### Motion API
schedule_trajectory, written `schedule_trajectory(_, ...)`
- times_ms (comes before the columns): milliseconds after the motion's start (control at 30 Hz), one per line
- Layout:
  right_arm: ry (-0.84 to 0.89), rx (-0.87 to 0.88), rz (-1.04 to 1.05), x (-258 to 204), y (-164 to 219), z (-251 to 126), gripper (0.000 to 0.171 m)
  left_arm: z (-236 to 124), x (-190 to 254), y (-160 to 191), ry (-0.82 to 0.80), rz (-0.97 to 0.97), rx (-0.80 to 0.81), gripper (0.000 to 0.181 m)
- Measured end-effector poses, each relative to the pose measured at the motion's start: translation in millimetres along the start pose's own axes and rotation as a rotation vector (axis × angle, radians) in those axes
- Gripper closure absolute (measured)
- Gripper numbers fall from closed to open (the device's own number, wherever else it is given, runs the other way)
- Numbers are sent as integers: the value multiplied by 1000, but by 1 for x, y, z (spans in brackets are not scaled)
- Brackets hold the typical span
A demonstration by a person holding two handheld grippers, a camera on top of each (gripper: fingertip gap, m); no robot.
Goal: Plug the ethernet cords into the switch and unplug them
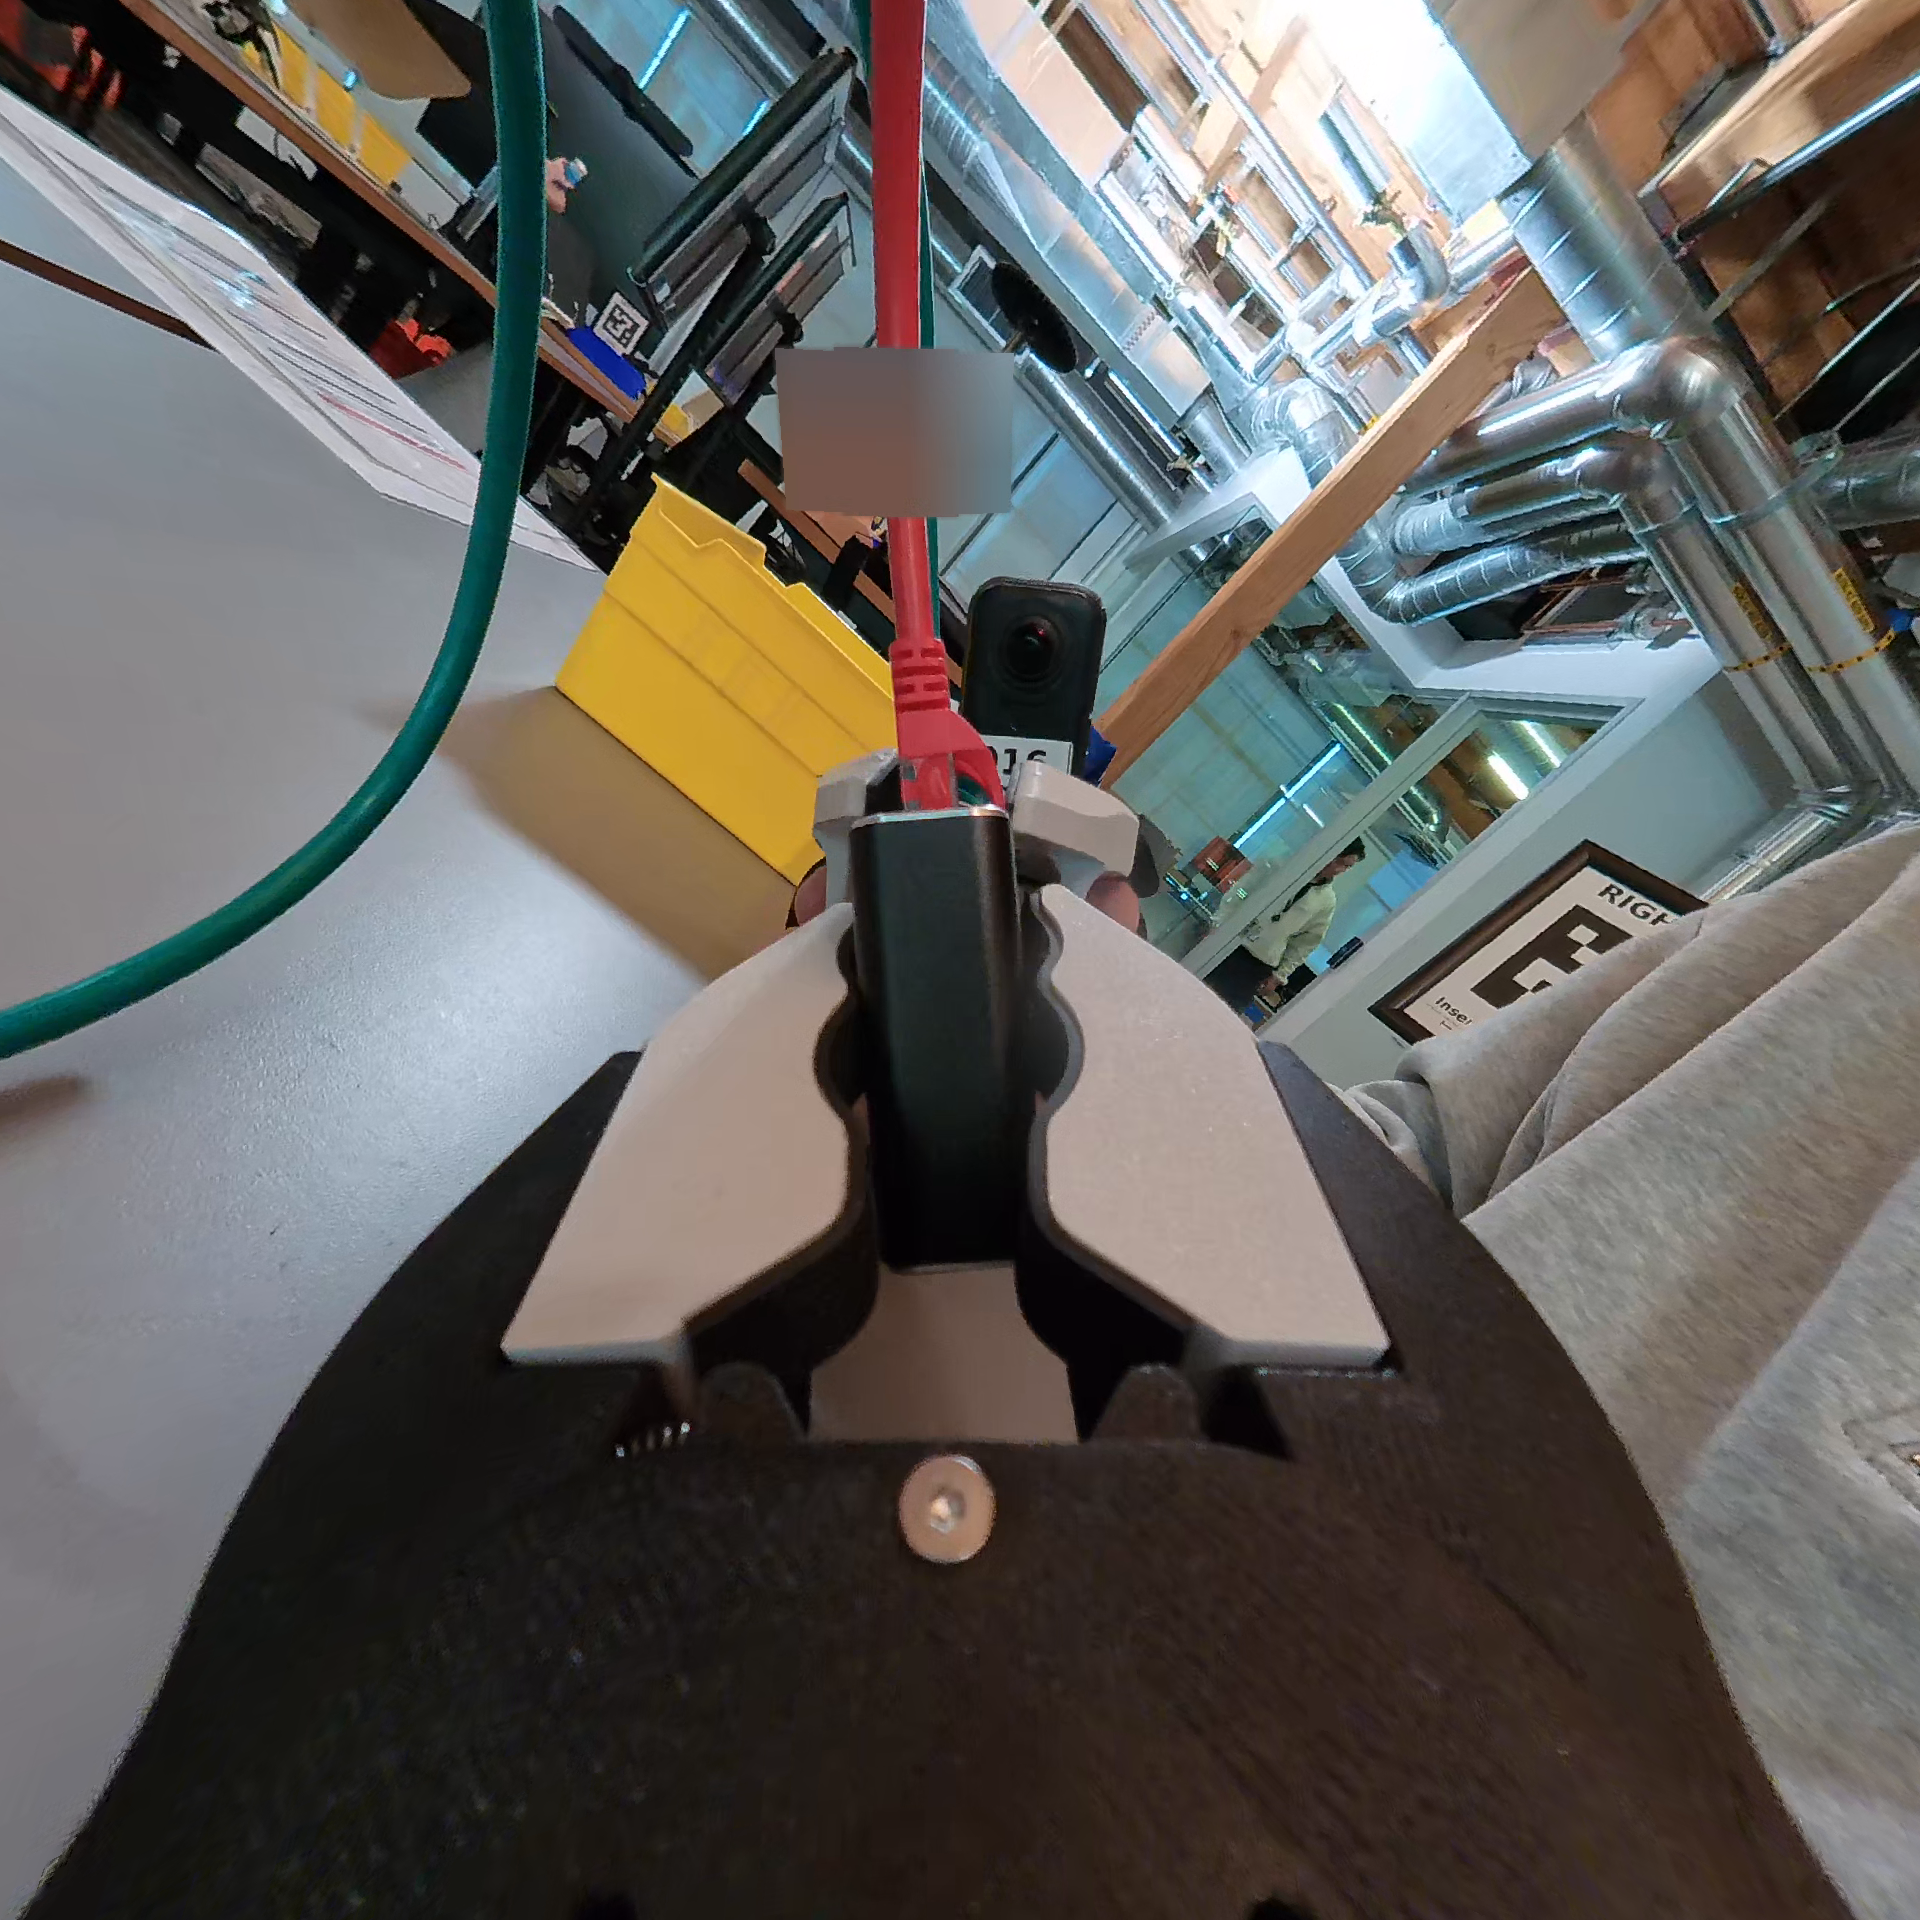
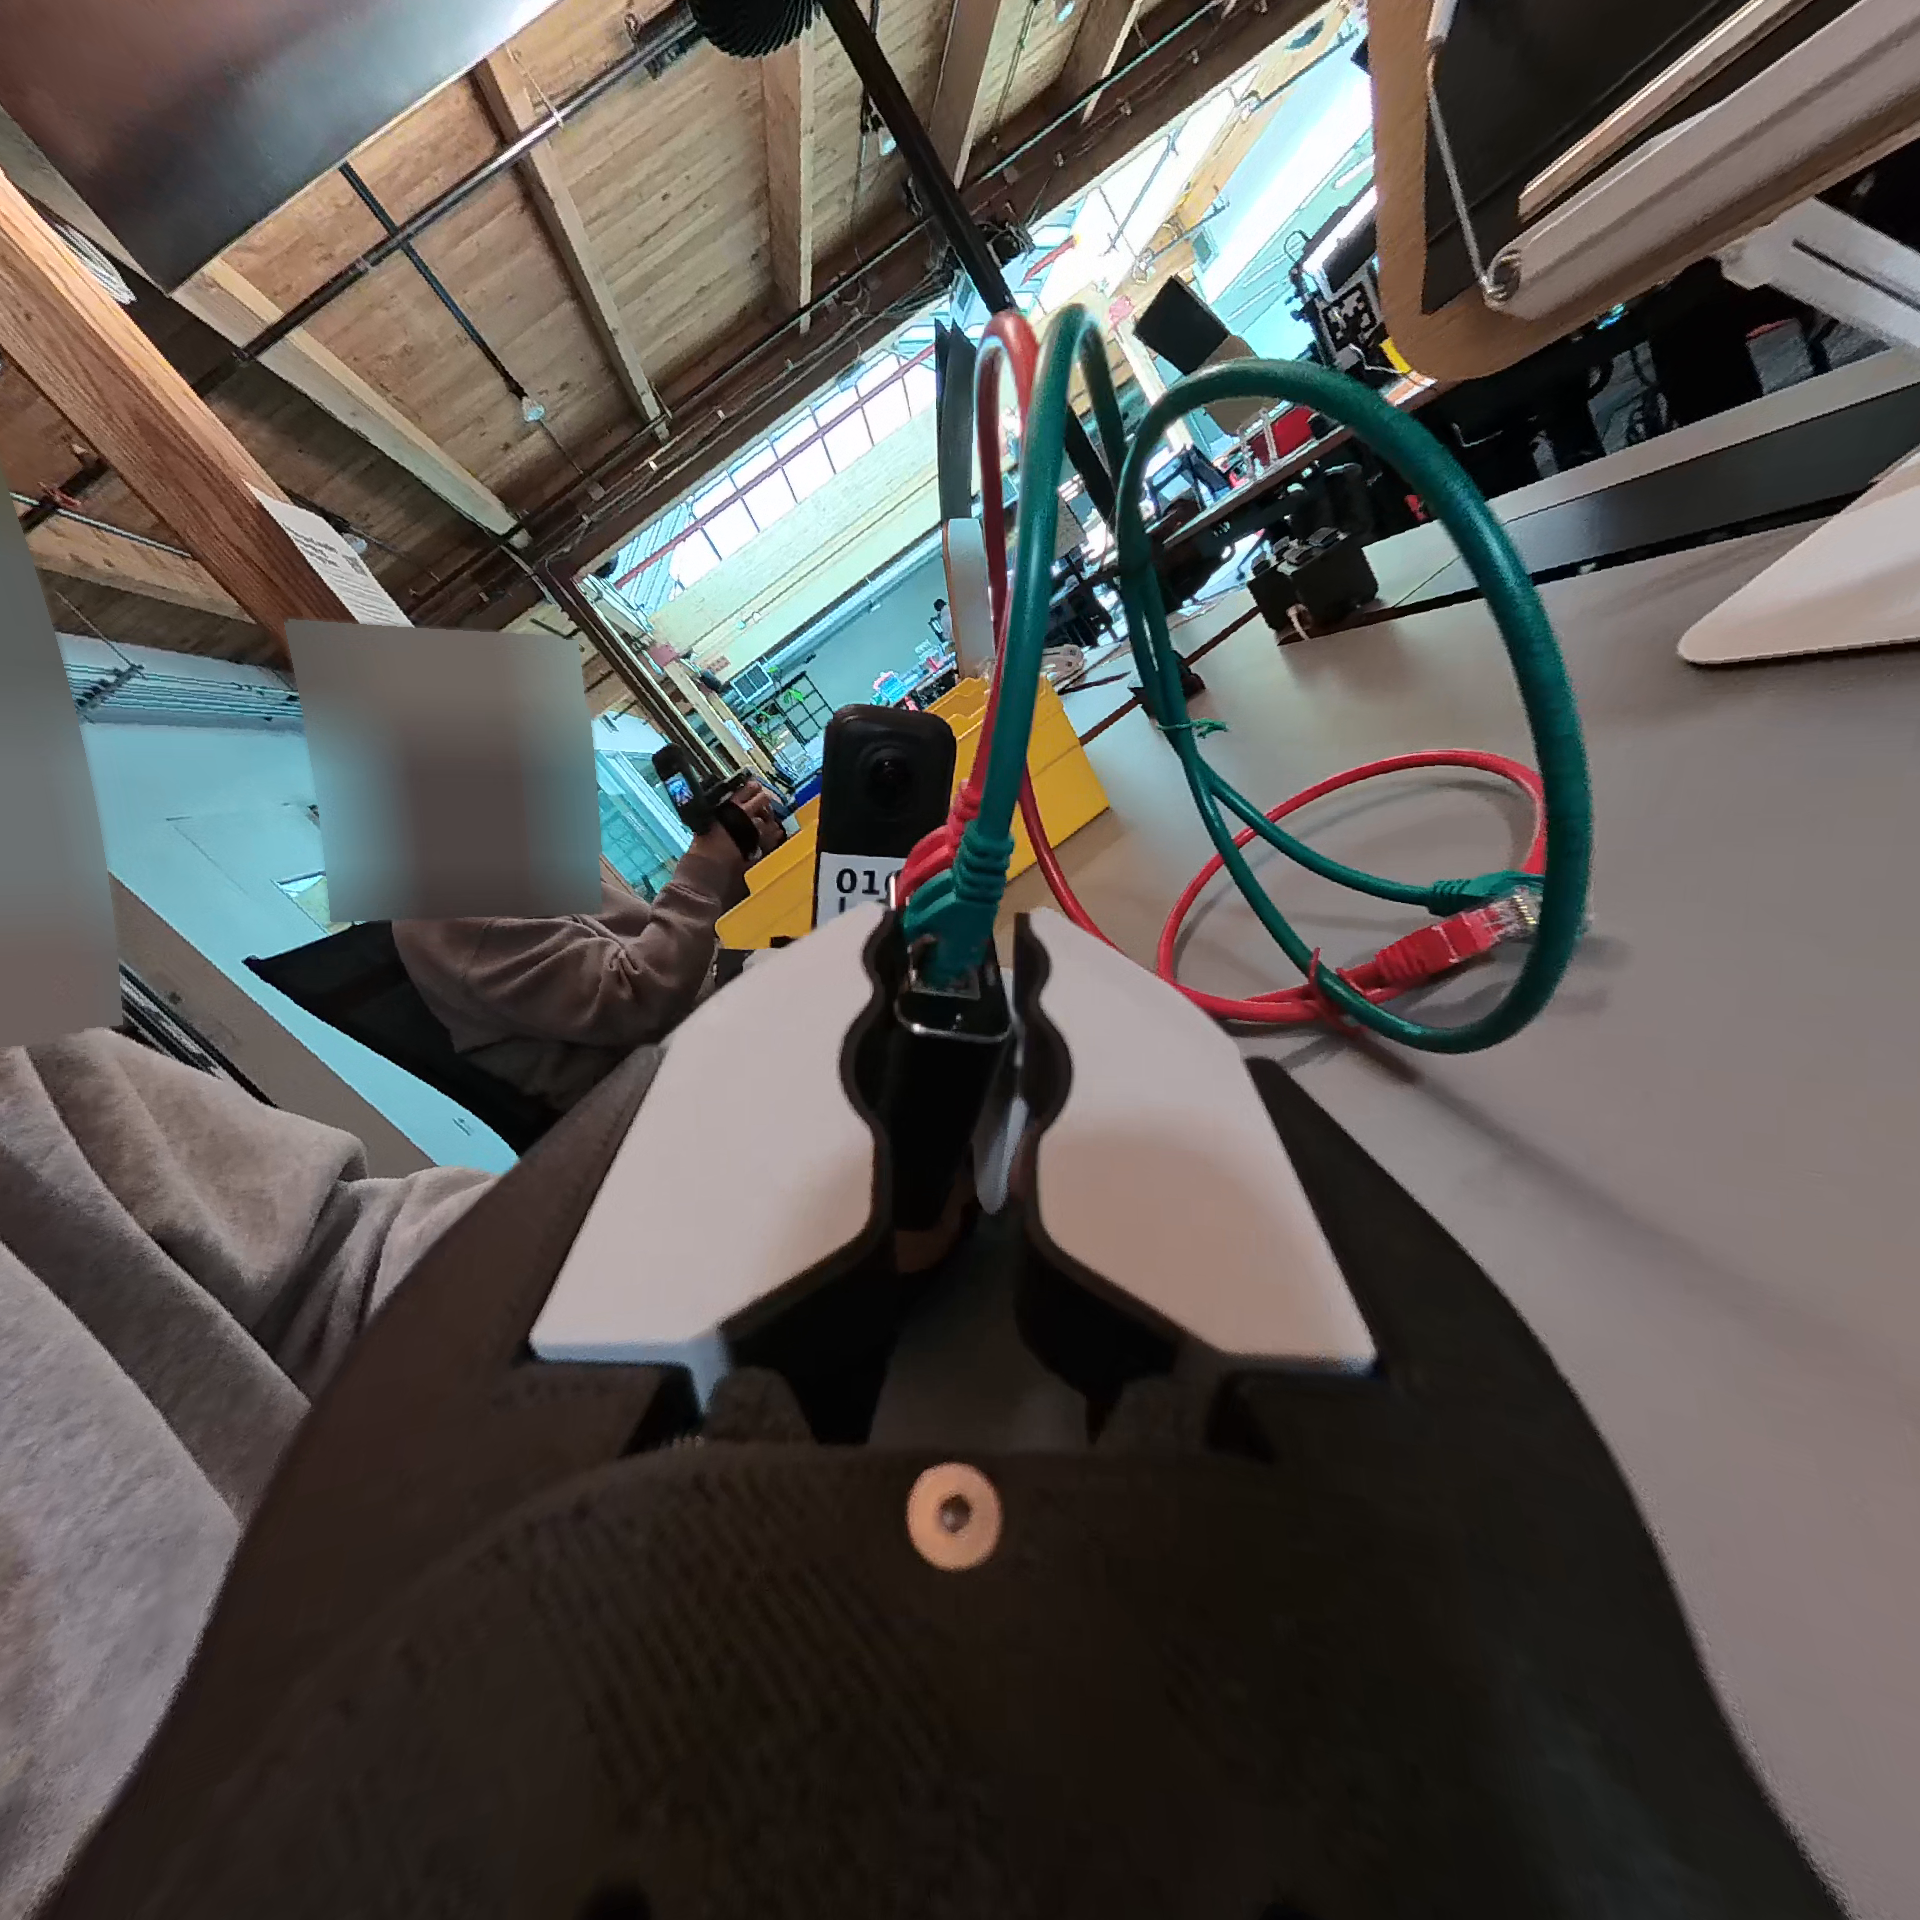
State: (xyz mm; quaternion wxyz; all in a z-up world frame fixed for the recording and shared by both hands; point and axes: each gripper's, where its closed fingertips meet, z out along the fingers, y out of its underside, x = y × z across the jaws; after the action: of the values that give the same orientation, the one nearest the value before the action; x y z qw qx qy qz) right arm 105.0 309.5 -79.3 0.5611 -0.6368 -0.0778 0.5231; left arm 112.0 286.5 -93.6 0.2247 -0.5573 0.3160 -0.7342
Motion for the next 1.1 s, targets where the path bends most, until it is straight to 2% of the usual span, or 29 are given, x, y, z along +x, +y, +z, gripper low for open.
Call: schedule_trajectory(1100,23,7,15,-3,2,4,158,2,4,3,31,-35,-9,155)
